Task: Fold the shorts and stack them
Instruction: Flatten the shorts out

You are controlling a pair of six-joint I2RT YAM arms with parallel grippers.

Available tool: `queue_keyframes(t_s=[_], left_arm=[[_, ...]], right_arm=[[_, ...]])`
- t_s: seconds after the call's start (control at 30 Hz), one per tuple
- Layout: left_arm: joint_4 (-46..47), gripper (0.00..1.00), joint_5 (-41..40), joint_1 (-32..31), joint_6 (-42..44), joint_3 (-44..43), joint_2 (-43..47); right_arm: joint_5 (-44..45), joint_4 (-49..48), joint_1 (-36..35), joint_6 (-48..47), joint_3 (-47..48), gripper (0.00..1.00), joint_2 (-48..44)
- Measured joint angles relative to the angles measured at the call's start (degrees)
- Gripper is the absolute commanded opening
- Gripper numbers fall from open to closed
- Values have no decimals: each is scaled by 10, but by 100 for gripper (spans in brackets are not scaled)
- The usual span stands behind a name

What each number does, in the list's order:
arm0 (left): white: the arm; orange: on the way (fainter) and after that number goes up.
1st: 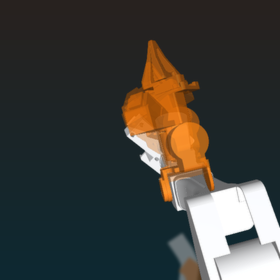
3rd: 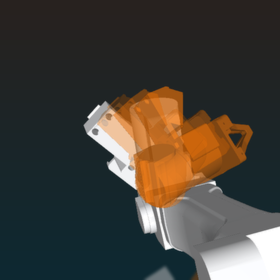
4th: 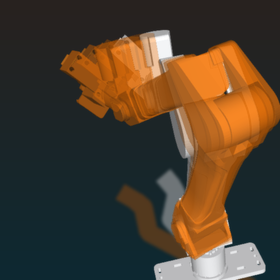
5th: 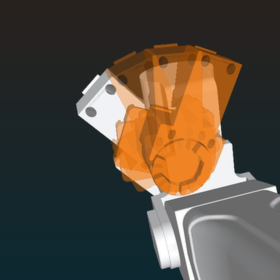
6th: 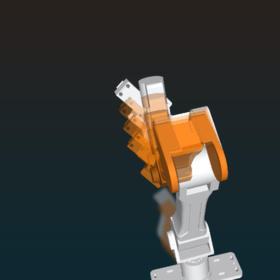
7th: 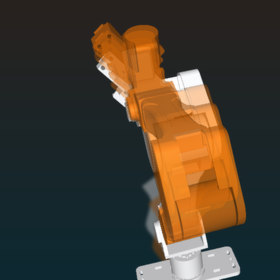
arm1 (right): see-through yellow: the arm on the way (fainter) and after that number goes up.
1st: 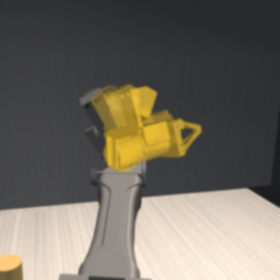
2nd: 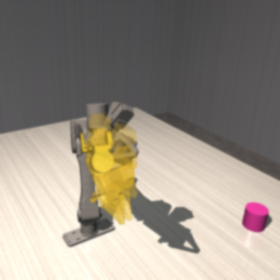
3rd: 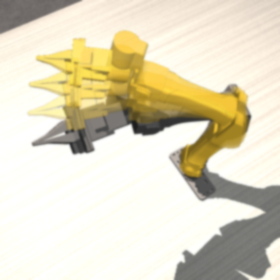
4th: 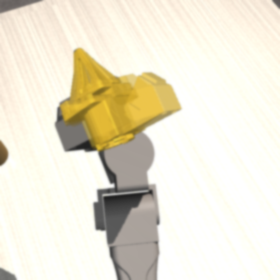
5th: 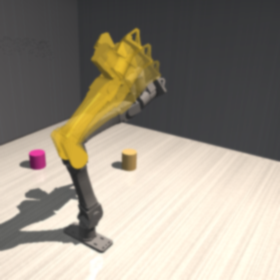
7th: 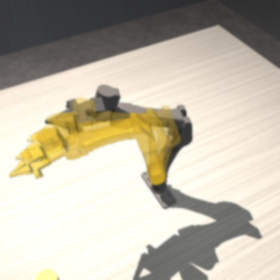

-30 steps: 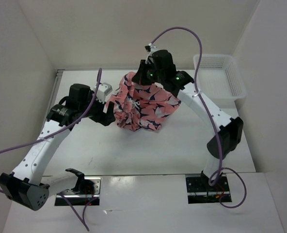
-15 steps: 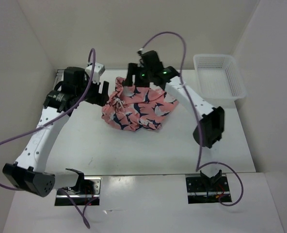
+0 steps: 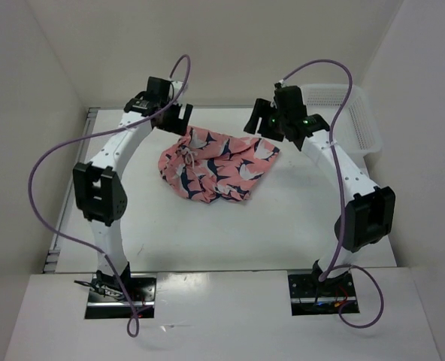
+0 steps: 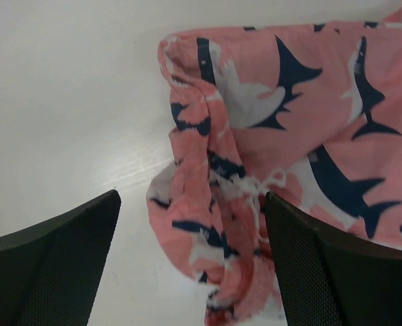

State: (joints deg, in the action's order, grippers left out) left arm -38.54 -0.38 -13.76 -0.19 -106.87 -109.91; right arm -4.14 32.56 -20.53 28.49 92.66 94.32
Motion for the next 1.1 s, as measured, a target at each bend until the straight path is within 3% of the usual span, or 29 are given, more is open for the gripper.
queue_keyframes(t_s=[0.2, 0.37, 0.47, 0.9, 1.03, 1.1], left_arm=[[-16, 86, -16, 9, 0, -158, -156], [-62, 82, -37, 15, 0, -360, -289], [-74, 80, -41, 17, 0, -415, -336], [-101, 70, -19, 24, 0, -514, -461], [-111, 59, -16, 23, 0, -514, -468], [-113, 47, -10, 22, 0, -516, -468]], right_arm=[[-2, 2, 29, -7, -71, 75, -22], [-1, 5, 49, -10, -98, 75, -61], [-2, 4, 52, -11, -98, 75, -72], [-12, 5, 66, -18, -98, 75, -74], [-13, 5, 74, -18, -99, 75, -74], [-13, 4, 77, -19, -100, 75, -74]])
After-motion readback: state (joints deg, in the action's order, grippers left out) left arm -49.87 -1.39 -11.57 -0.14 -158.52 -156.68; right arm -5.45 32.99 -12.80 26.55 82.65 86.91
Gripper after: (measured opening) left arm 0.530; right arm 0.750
